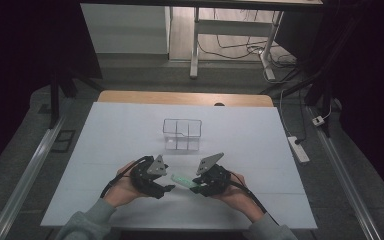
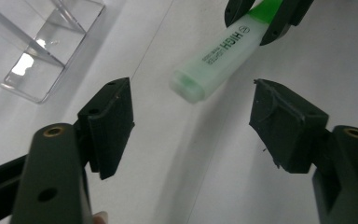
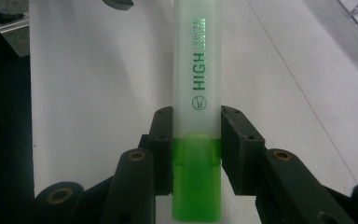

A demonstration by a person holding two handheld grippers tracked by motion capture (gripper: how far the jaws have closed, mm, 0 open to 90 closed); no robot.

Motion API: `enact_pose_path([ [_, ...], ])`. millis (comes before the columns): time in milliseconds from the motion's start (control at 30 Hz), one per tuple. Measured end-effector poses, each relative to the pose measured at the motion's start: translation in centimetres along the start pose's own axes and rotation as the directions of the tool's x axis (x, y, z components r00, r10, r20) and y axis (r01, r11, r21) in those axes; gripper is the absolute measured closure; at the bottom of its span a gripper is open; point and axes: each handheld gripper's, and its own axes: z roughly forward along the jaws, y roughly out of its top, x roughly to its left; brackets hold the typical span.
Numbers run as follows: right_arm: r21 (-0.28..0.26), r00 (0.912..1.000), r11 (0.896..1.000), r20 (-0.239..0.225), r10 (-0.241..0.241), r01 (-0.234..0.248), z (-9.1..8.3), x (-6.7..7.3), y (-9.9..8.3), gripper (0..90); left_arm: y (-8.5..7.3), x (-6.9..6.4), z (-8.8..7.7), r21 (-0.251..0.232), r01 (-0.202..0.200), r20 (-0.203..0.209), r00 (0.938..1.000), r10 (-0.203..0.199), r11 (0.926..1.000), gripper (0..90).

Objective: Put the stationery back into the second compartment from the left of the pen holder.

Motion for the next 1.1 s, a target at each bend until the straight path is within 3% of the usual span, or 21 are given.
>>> enact_pose_path([
  [500, 0.014, 0.9995, 1.0, -0.013, -0.028, 0.028, 0.4, 0.4, 0.4, 66.8, 1.1, -0.4, 1.4, 0.051, -0.076, 0.049, 0.9961, 0.074, 0.9958, 32.0],
  [767, 0.036, 0.9975, 0.997, -0.014, -0.07, 0.07, 0.5, 1.0, 0.8, 66.7, 1.7, -1.1, 2.4, 0.092, -0.146, 0.1, 0.9855, 0.137, 0.985, 39.3],
  [933, 0.054, 0.9936, 0.992, -0.021, -0.111, 0.112, 0.6, 1.3, 0.9, 66.7, 1.7, -1.3, 2.8, 0.112, -0.165, 0.101, 0.9829, 0.154, 0.9799, 49.5],
  [1100, 0.063, 0.989, 0.987, -0.019, -0.147, 0.148, 0.7, 1.5, 0.9, 66.7, 1.5, -1.4, 3.2, 0.134, -0.193, 0.12, 0.9768, 0.178, 0.972, 53.1],
])
